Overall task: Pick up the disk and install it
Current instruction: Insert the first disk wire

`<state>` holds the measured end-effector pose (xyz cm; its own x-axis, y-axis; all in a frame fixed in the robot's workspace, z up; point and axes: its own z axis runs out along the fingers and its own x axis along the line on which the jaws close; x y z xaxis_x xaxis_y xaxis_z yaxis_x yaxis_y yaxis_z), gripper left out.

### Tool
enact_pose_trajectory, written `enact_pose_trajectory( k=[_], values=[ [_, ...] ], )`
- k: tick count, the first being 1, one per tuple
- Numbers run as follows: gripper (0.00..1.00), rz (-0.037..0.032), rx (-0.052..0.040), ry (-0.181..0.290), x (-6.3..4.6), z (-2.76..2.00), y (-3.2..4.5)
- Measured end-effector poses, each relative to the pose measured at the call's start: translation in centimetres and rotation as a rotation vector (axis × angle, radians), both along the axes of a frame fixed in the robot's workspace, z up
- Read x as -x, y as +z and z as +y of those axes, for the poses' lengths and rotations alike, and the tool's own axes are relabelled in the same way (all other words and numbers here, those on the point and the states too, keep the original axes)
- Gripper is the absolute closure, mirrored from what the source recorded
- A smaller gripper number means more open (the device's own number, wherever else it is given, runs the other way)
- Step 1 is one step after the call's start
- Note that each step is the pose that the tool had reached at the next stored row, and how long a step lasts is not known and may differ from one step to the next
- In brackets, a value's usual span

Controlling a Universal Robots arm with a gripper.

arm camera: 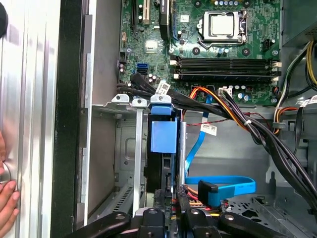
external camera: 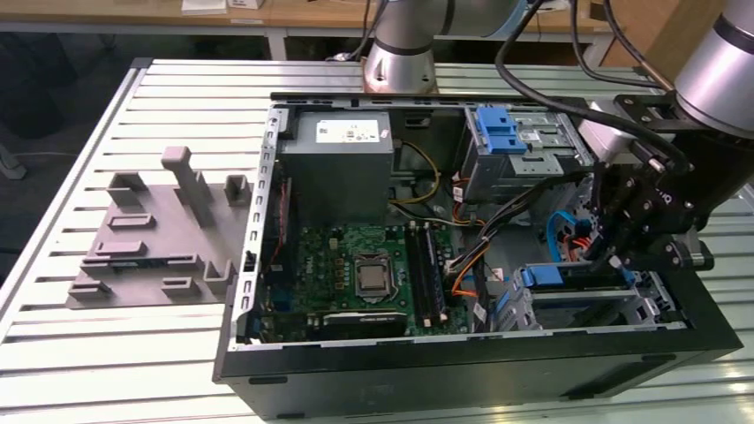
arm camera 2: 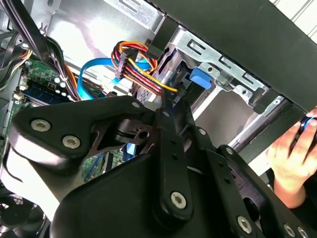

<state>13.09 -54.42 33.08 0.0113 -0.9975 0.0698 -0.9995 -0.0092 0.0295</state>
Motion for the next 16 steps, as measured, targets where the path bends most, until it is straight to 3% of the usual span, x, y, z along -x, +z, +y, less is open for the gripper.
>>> enact_pose_trajectory(
  k=[7,11,16],
  values=[
    [0.76,0.0,0.0,0.0,0.0,0.0,0.52],
    [0.89,0.0001,-0.0002,0.0,0.0,0.0,0.8],
    [0.89,0.0001,-0.0001,0.0,0.0,0.0,0.94]
  ],
)
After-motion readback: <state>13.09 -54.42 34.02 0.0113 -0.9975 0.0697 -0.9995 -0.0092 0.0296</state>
